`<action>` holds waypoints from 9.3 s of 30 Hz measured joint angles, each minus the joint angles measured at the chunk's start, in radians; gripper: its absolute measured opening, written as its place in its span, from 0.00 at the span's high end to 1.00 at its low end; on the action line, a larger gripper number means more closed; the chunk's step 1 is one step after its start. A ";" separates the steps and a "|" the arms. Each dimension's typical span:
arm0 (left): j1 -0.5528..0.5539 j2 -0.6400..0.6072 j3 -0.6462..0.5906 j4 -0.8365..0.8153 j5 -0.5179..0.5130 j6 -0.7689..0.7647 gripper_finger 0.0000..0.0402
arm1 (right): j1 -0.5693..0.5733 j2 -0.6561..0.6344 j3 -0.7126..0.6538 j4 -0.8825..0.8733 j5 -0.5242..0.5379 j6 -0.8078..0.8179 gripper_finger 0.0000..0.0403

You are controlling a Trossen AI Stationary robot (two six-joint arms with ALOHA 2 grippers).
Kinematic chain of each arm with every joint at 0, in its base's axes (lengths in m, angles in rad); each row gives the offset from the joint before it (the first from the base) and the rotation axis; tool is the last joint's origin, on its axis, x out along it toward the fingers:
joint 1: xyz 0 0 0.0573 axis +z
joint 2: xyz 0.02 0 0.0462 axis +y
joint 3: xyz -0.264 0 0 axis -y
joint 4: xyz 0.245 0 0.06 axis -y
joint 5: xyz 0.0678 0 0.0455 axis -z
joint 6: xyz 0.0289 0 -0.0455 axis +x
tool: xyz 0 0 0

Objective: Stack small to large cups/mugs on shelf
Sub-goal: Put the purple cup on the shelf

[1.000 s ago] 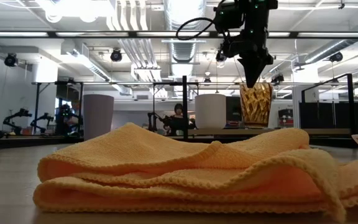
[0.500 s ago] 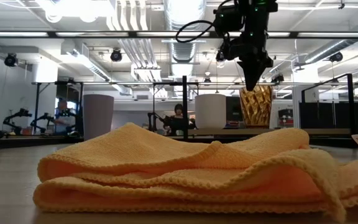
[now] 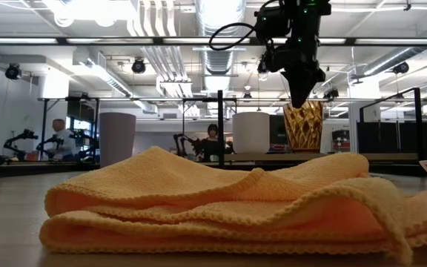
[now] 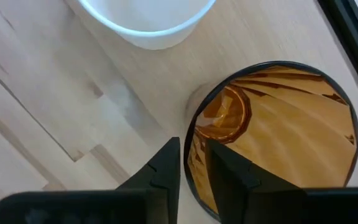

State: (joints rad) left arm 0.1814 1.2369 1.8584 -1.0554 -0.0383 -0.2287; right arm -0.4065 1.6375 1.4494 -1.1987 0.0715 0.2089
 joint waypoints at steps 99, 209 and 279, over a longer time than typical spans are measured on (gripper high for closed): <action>-0.105 0.306 -0.502 0.055 0.119 -0.290 1.00 | 0.225 -0.113 0.310 -0.206 -0.023 0.157 0.84; -0.255 0.964 0.276 0.059 0.168 0.077 0.85 | 0.225 -0.398 0.311 -0.305 0.123 0.259 0.84; -0.253 0.189 0.272 -0.039 -0.255 0.114 0.85 | 0.646 0.119 0.017 0.176 0.009 0.649 0.85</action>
State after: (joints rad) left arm -0.0713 1.4258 2.1300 -1.0946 -0.2935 -0.1143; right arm 0.2398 1.7569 1.4666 -1.0225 0.0803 0.8576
